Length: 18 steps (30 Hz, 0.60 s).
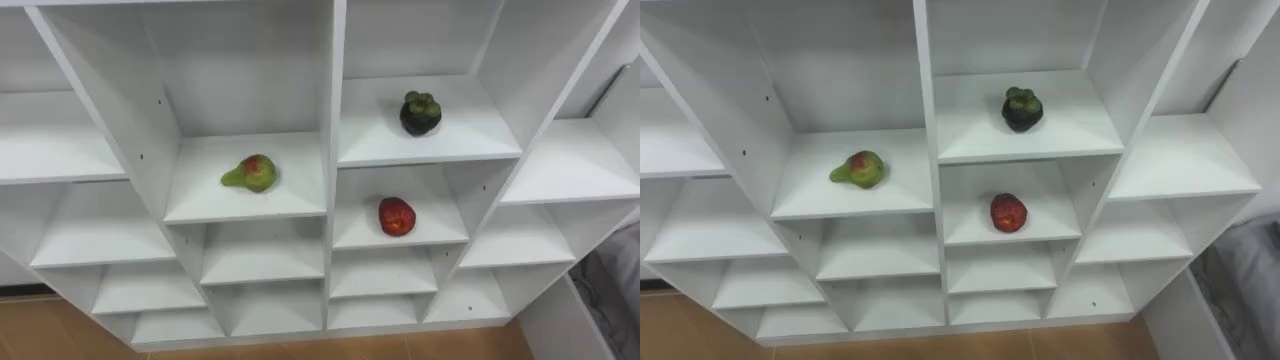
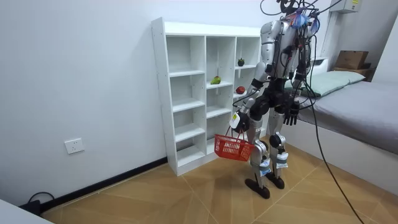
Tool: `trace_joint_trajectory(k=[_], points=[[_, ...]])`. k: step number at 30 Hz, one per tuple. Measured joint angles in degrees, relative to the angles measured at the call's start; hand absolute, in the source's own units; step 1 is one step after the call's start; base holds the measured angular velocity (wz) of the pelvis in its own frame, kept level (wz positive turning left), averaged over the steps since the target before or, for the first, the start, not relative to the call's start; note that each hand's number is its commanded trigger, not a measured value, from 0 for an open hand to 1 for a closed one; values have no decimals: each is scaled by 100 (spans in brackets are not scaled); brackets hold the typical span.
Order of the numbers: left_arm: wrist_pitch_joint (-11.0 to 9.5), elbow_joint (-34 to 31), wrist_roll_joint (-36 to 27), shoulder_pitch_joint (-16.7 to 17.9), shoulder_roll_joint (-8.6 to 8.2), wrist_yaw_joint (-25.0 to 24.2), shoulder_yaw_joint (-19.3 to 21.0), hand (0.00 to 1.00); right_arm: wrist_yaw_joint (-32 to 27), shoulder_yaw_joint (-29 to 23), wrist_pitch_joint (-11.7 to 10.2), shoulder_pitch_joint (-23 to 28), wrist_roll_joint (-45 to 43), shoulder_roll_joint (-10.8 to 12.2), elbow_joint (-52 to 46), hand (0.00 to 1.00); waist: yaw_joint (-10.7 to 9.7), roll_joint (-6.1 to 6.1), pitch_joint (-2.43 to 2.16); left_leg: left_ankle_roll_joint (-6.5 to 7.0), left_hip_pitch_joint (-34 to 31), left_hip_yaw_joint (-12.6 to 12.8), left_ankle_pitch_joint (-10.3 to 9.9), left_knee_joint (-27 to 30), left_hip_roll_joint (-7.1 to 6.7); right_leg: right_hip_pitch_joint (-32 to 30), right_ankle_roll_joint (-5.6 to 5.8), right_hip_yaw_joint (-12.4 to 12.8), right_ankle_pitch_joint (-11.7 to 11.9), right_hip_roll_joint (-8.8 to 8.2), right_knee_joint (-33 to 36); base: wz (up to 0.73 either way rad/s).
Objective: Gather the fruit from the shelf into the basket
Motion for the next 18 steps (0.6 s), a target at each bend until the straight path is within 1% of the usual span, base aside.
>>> trace_joint_trajectory(k=[5,10,13,16,18], points=[[1,8,2,27,-2,1,-8,100,-76,-56,0,13,-18,5,4,0,-7,9,6,0,18,-7,0,-1,0,28,0,-16,0,-1,-6,0],[30,5,0,87,-2,2,-36,100,-144,-72,11,-8,-225,14,-25,0,-101,25,9,0,4,-7,-1,-1,1,45,1,-20,-1,1,-12,0],[39,5,-10,73,-3,66,-146,100,-363,-100,-10,-7,-220,16,-36,0,-145,59,10,3,-13,-4,-4,-6,3,22,3,-9,0,6,2,0],[-20,-1,-12,67,-3,184,-155,100,-689,-176,-38,-9,-210,24,-52,0,-148,70,10,2,-4,1,-4,-6,4,24,3,1,1,9,7,0],[-86,-4,-8,61,-3,252,-150,100,-921,-218,-149,-21,-210,15,-66,0,-137,72,11,2,-6,6,-4,-7,7,14,3,35,1,18,3,-4]])
